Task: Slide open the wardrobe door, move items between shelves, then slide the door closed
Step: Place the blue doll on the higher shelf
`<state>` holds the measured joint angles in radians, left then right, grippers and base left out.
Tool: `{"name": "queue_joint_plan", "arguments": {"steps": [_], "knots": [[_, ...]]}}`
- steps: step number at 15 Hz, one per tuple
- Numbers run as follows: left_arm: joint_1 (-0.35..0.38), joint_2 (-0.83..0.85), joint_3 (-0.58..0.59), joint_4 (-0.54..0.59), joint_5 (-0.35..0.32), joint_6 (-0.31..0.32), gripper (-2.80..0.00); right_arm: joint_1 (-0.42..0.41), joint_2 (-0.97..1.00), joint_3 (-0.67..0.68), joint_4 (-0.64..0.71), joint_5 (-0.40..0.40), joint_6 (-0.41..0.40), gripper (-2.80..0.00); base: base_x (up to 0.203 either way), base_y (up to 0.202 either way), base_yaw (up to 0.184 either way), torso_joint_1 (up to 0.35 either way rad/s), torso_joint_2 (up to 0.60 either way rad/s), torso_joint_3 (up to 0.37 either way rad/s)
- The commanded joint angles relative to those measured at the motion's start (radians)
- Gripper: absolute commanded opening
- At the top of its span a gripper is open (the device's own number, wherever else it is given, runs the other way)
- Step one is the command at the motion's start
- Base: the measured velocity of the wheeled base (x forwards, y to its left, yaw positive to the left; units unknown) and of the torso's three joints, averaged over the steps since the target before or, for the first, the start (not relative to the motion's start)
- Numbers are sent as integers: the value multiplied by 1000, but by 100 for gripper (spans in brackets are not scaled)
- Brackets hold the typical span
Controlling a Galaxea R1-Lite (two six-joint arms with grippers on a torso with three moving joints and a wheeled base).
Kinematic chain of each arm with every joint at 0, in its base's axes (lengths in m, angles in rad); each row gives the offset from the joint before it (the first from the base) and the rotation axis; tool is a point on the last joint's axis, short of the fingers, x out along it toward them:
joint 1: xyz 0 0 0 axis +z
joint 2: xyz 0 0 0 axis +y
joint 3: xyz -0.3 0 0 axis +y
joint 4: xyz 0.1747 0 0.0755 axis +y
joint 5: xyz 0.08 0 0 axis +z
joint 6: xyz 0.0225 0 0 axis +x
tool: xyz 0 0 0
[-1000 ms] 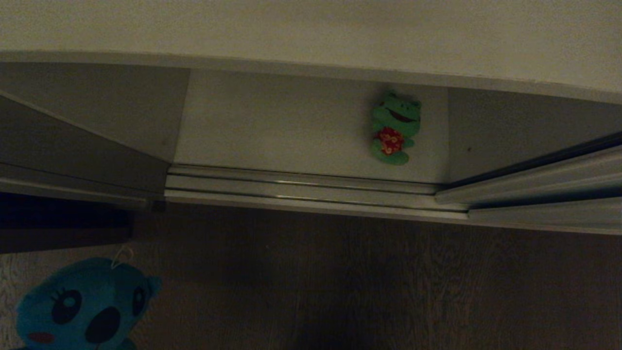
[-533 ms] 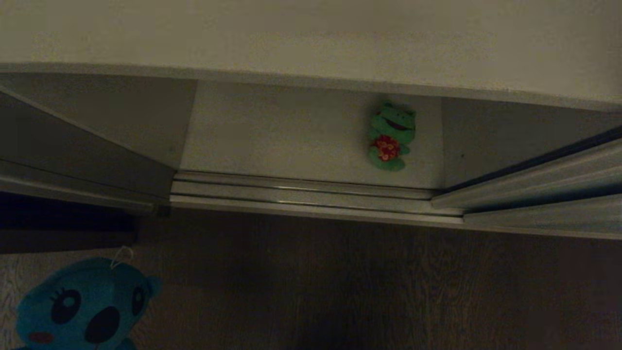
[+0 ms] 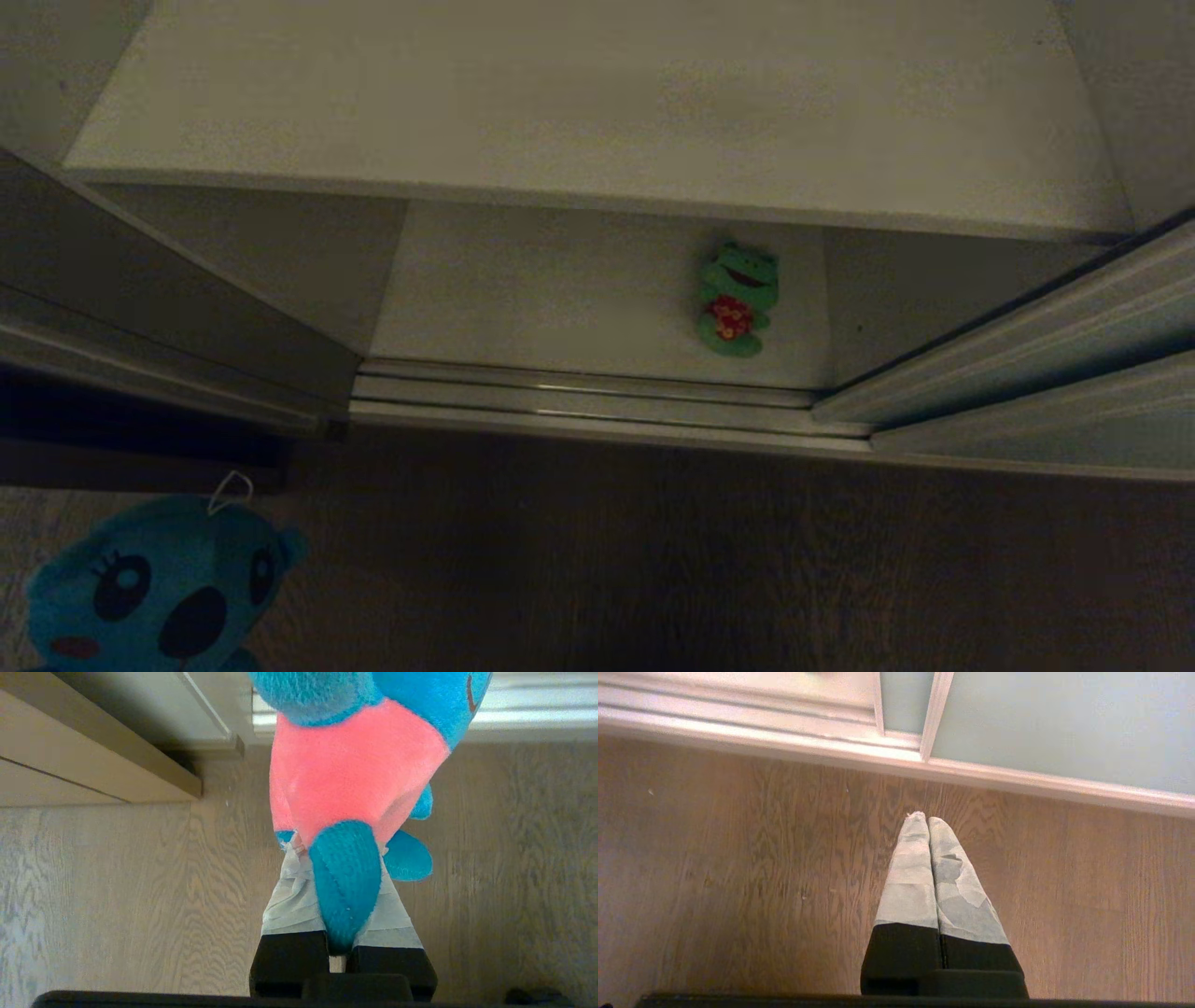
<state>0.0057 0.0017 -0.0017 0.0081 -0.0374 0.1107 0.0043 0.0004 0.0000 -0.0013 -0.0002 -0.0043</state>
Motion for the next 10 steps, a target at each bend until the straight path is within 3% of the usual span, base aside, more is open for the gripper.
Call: {"name": "queue_joint_plan", "arguments": {"steps": [1, 10], "knots": [[0, 4, 0, 0, -1, 0, -280, 0, -2, 2, 0, 0, -2, -280, 0, 0, 0, 3, 3, 197], [0, 4, 0, -2, 1, -9, -280, 0, -2, 2, 0, -1, -2, -280, 0, 0, 0, 3, 2, 201]]}}
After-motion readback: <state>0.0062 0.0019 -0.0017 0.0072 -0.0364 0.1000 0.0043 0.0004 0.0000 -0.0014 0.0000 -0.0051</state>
